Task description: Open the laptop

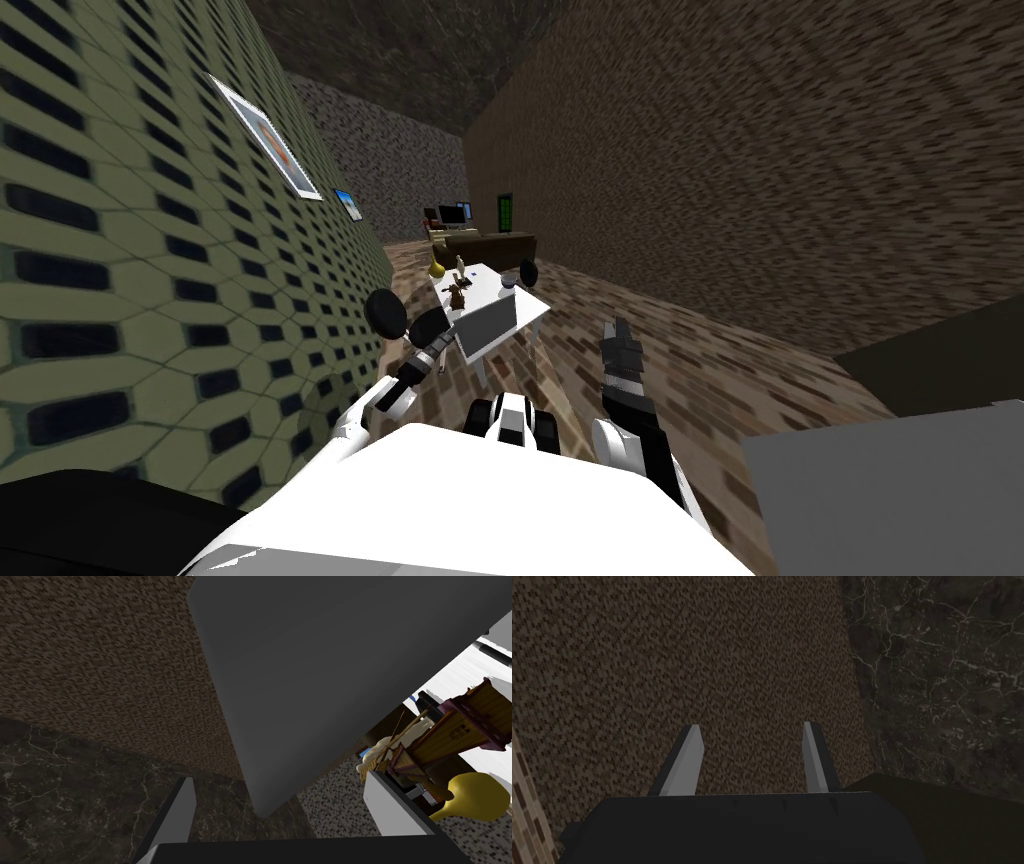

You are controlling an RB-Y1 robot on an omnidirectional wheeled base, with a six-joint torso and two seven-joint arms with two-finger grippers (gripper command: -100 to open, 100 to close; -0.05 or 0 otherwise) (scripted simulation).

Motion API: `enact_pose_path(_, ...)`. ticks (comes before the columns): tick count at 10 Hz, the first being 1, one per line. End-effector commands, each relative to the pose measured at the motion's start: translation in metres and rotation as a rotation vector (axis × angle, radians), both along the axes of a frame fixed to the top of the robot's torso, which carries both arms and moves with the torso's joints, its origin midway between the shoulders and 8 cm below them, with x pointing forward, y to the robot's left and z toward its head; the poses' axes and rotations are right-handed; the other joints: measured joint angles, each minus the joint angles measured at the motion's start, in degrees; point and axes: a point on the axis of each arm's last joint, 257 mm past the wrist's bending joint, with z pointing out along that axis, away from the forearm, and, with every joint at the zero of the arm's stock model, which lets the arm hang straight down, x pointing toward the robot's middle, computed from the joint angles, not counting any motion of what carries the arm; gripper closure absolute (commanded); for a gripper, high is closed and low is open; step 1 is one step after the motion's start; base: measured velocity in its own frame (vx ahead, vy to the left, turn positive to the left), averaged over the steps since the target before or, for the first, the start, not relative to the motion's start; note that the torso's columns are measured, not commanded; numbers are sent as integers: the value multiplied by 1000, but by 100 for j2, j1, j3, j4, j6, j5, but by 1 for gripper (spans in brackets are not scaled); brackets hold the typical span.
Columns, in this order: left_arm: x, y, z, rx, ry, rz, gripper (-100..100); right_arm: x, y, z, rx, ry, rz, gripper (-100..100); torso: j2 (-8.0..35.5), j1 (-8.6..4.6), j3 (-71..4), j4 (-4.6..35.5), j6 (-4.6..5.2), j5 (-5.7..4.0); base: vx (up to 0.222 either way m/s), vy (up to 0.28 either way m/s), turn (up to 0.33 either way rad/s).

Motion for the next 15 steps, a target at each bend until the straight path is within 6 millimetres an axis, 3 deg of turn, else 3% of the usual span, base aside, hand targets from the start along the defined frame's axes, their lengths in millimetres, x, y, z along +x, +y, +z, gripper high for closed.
enact_pose_path(1, -8, 7, 0, -7, -15, -23, -100, 0, 0, 0, 0, 0, 0, 0, -13, -4, -9, -5, 4, -4, 63, -52, -3)
enact_pose_path(2, -8, 6, 2, -8, -22, -29, -100, 0, 0, 0, 0, 0, 0, 0, 4, 14, -1, -2, 4, 2, 14, -23, -21)
enact_pose_path(3, -17, 34, -5, 1, 3, -17, -100, 0, 0, 0, 0, 0, 0, 0, 22, 27, 12, 4, 2, 6, 61, -93, 166)
enact_pose_path(5, -21, 28, 0, -6, -24, -48, -100, 0, 0, 0, 0, 0, 0, 0, -1, -5, -2, -2, 4, -3, 68, -97, 33)
enact_pose_path(6, -29, 58, -7, 3, 9, -28, -100, 0, 0, 0, 0, 0, 0, 0, 4, 17, 0, -1, 4, 2, 89, -115, 101)
enact_pose_path(8, -34, 49, -1, -6, -23, -67, -100, 0, 0, 0, 0, 0, 0, 0, -7, 8, -6, -3, 4, 1, 93, -91, 56)
enact_pose_path(9, -42, 77, -3, 3, 4, -52, -100, 0, 0, 0, 0, 0, 0, 0, 7, 29, 2, 0, 5, 6, 87, -133, 91)
enact_pose_path(11, -49, 70, 0, -6, -20, -88, -100, 0, 0, 0, 0, 0, 0, 0, 5, 10, 2, 0, 3, 1, 79, -80, 56)
enact_pose_path(12, -58, 99, -2, 1, 12, -69, -100, 0, 0, 0, 0, 0, 0, 0, 14, 31, 6, 2, 4, 7, 97, -84, 113)
enact_pose_path(15, -65, 89, 5, -8, -20, -116, -100, 0, 0, 0, 0, 0, 0, 0, 15, 15, 7, 2, 4, 2, 50, -70, 28)
